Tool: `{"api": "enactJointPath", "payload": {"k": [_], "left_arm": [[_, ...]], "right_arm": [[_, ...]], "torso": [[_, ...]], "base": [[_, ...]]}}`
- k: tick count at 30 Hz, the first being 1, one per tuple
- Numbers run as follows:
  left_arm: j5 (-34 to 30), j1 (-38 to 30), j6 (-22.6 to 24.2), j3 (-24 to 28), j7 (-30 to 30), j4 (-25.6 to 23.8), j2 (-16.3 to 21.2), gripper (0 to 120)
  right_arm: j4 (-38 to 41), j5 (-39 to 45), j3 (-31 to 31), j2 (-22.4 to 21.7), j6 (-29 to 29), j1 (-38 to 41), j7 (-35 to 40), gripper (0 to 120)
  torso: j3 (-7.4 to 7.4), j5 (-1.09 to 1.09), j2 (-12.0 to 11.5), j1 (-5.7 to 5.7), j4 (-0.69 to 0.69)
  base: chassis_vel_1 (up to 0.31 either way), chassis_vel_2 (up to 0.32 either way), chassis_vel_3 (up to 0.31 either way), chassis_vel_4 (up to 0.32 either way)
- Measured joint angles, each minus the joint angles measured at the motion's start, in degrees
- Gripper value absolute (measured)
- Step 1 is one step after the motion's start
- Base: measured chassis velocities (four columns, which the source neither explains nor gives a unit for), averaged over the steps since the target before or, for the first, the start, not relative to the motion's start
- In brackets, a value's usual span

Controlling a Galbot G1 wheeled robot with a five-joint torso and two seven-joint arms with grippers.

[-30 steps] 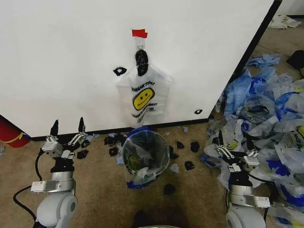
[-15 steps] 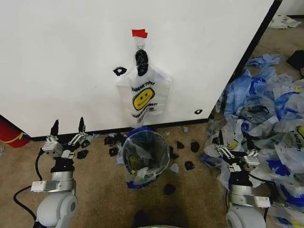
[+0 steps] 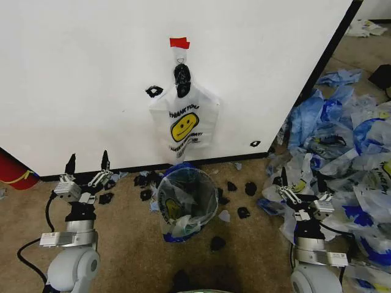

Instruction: Pick up the garbage bag from the wall and place it over the trash bin.

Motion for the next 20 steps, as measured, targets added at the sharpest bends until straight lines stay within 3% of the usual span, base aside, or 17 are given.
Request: {"api": "enactJointPath", "payload": {"k": [20], "left_arm": [[0.0, 0.0, 0.0, 0.0, 0.0, 0.0, 0.0, 100]], "right_arm": [[0.0, 0.0, 0.0, 0.0, 0.0, 0.0, 0.0, 100]], "torso": [[0.0, 0.0, 0.0, 0.0, 0.0]], "base": [[0.0, 0.0, 0.0, 0.0]]}}
